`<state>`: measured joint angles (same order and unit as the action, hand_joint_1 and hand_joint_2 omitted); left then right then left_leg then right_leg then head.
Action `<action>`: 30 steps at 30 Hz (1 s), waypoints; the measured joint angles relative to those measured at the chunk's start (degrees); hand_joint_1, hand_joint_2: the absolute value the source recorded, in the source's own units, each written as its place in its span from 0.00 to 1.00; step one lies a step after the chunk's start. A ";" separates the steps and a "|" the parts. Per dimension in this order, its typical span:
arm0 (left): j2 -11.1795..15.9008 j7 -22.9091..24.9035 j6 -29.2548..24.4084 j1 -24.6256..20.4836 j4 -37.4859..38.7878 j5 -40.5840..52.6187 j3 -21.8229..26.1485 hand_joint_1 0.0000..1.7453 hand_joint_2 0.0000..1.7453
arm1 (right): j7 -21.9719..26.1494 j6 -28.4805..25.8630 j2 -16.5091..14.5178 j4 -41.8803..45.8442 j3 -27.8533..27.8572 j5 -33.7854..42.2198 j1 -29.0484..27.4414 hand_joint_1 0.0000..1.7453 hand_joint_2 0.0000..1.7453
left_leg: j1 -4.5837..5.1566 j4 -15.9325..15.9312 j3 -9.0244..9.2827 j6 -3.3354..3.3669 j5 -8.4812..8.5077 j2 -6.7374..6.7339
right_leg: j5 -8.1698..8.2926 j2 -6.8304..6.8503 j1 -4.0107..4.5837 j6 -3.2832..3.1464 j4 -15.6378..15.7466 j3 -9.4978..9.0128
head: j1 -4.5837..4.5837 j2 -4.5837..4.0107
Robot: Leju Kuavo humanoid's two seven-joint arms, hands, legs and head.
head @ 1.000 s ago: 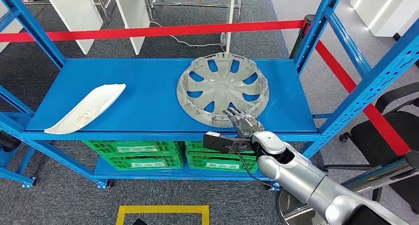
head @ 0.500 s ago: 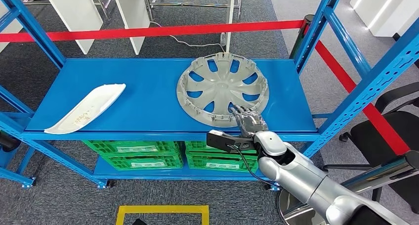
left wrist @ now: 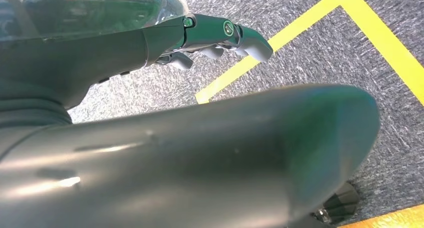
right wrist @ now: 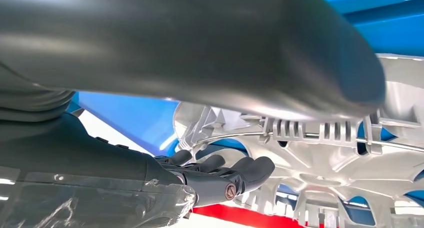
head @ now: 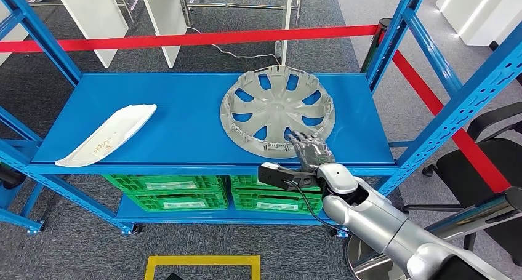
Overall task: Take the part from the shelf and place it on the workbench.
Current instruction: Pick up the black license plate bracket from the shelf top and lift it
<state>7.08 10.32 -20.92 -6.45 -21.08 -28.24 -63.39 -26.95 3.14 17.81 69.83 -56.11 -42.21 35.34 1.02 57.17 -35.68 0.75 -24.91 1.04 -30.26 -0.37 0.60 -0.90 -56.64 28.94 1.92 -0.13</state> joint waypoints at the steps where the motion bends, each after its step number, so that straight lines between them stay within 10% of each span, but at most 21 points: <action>1: 0.00 -0.01 0.01 0.02 -0.02 0.00 0.00 0.00 0.00 | 0.00 0.02 0.04 0.00 0.00 -0.02 -0.01 0.00 0.00 | 0.00 0.00 0.00 0.00 0.00 0.00 | 0.00 0.00 0.00 0.00 0.00 0.00 | 0.00 0.00; 25: -0.32 -0.92 0.89 0.01 -0.64 -0.19 0.01 0.00 0.00 | 0.00 0.89 0.88 0.54 0.11 -0.66 -0.57 0.00 0.00 | -0.26 -0.21 0.33 0.55 -0.35 -0.18 | -0.52 -0.11 -0.01 0.54 -0.22 -0.06 | 0.03 0.00; 30: -0.58 -1.00 0.97 -0.07 -0.77 -0.15 0.04 0.00 0.00 | 0.00 0.98 1.26 0.92 0.09 -0.68 -1.09 0.00 0.00 | -1.30 -0.67 1.14 0.58 -0.76 -0.52 | -6.33 -0.03 -0.83 2.00 -15.38 8.37 | 0.28 0.00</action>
<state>6.50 9.32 -19.95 -6.52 -21.85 -28.39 -63.35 -26.95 4.12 19.07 70.75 -56.02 -42.89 34.24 -0.28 56.50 -34.54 1.33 -25.68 0.53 -36.59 -0.39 -0.23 1.10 -72.01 37.30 2.20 -0.13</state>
